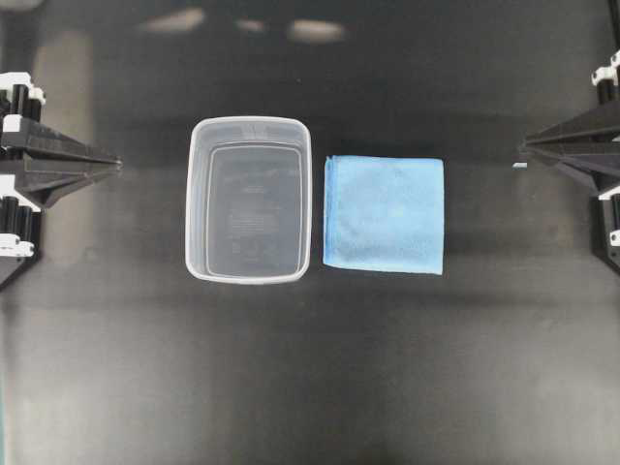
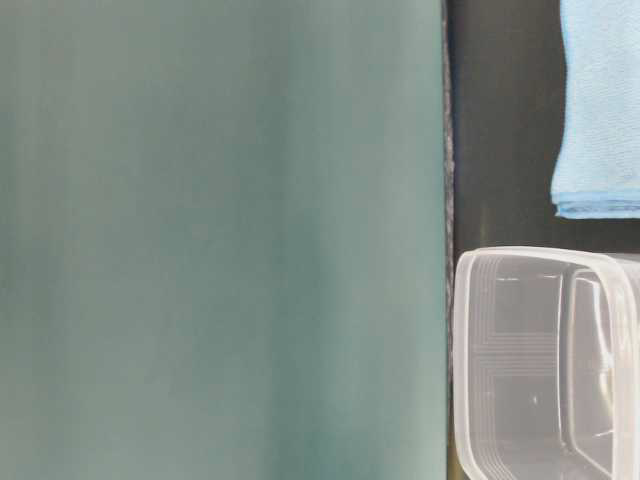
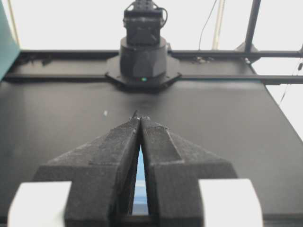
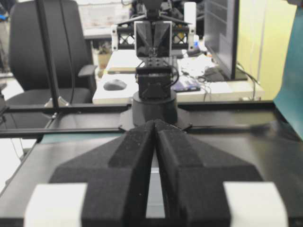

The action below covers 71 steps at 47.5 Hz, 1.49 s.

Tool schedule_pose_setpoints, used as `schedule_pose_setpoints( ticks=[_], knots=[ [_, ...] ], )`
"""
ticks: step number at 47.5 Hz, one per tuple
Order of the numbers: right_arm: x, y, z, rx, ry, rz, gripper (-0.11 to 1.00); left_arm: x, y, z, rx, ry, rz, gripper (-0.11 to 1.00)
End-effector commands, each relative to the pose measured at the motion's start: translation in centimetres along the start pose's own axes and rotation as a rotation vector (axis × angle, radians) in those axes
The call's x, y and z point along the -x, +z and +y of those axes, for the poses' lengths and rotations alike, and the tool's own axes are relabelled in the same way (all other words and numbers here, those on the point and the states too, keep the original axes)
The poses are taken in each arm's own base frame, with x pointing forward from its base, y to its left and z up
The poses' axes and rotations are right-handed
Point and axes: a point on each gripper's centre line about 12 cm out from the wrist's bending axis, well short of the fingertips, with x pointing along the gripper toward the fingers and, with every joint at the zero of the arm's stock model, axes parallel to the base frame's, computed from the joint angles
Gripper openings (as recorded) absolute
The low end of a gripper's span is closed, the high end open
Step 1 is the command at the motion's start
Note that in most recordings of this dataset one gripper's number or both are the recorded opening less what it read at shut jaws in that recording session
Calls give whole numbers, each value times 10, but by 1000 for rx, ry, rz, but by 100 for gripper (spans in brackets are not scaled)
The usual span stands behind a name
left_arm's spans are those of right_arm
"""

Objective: Place the blue towel into the container with the left arm.

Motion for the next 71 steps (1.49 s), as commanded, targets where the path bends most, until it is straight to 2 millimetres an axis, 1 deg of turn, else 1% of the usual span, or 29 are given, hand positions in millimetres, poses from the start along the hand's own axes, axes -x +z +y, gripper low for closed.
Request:
schedule_pose_setpoints(
  ticks=[1,2,4,5,6,14,19,24,28,31,34,37,40,43,46,50,55,57,58,62,67,70,71],
  knots=[
    [-2,4,1,-11,6,-12,1,-7,5,-1,-22,-11,22,6],
    [-1,4,1,-11,6,-12,1,-9,6,-1,-22,-9,29,6],
    [0,4,1,-13,6,-11,4,-12,7,-1,-19,-8,51,2],
    [0,4,1,-13,6,-11,3,-14,8,-1,-19,-8,63,0],
    [1,3,1,-13,6,-6,0,-16,9,-1,-19,-7,75,0],
    [4,2,1,-31,6,9,0,-40,19,1,-30,-2,186,0],
    [6,-1,0,-49,1,40,0,-57,24,2,-37,1,259,0],
    [9,-8,-1,-78,-8,104,0,-80,30,2,-41,1,342,0],
    [13,-12,-1,-90,-15,150,0,-96,30,3,-44,3,408,0],
    [15,-14,-2,-90,-19,171,3,-108,30,4,-45,7,450,0],
    [19,-15,-2,-90,-23,185,11,-120,29,5,-48,10,493,0],
    [23,-14,-3,-86,-24,194,22,-134,26,9,-45,22,547,0],
    [27,-14,-3,-86,-27,203,36,-146,23,12,-43,29,599,0],
    [31,-14,-3,-86,-27,211,56,-158,19,15,-41,36,653,0],
    [33,-12,-3,-83,-27,208,68,-172,17,17,-40,41,704,0],
    [36,-12,-3,-85,-27,209,76,-190,15,17,-44,38,742,0],
    [39,-12,-3,-85,-28,209,75,-212,13,19,-63,32,782,1],
    [40,-11,-3,-85,-28,203,75,-219,10,19,-76,27,798,5],
    [40,-10,-3,-85,-29,201,75,-223,8,20,-80,25,807,9],
    [42,-9,-3,-85,-29,191,75,-238,1,20,-89,19,849,32],
    [43,-7,-3,-84,-27,183,75,-260,-14,22,-92,18,921,64],
    [43,-7,-3,-83,-28,180,75,-272,-23,24,-90,19,963,80],
    [44,-7,-3,-83,-28,178,75,-276,-25,25,-90,19,975,84]
  ],
)
